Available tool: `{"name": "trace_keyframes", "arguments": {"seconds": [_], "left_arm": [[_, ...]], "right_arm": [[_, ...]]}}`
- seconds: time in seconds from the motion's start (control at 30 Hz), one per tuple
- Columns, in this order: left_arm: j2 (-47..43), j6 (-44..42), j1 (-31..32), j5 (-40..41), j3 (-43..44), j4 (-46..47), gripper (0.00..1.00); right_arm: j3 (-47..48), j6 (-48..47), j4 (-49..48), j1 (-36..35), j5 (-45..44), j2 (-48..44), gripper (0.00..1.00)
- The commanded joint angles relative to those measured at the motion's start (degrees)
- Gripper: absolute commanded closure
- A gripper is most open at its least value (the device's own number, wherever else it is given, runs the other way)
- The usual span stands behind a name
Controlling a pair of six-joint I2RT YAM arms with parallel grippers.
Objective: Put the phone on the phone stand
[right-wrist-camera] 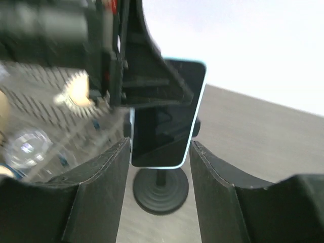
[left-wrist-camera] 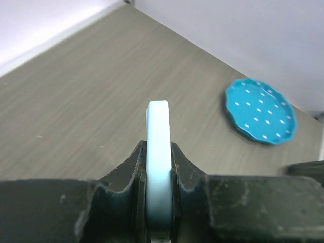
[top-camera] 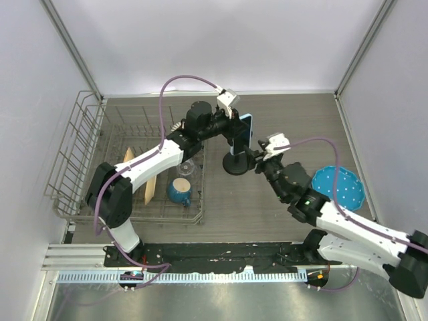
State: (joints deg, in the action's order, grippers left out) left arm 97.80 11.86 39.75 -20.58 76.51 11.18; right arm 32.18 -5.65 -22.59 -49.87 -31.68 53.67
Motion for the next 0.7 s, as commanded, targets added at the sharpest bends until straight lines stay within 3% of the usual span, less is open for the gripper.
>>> {"name": "trace_keyframes", "arguments": {"seconds": [0.0,0.17,0.37,0.5,0.67], "left_arm": [[4.7,-7.2,-3.6,10.5,-2.2,-6.6,1.00],[4.7,-7.8,-4.1,6.3,-2.1,-6.4,1.00],[4.3,-8.4,-4.5,-4.8,-0.9,-7.5,1.00],[2.7,-8.8,-4.5,-14.3,-0.7,-8.2,1.00],[1.0,-9.4,-4.5,-27.8,0.4,-9.8,1.00]], "right_arm": [[4.6,3.8,2.2,6.2,19.3,-8.9,0.43],[5.3,5.6,7.4,13.3,27.2,-11.7,0.39],[5.4,10.8,6.7,22.2,37.1,-5.3,0.39],[4.4,15.6,3.3,28.7,47.1,-2.5,0.39],[1.7,20.8,-4.6,37.2,66.4,-0.2,0.39]]}}
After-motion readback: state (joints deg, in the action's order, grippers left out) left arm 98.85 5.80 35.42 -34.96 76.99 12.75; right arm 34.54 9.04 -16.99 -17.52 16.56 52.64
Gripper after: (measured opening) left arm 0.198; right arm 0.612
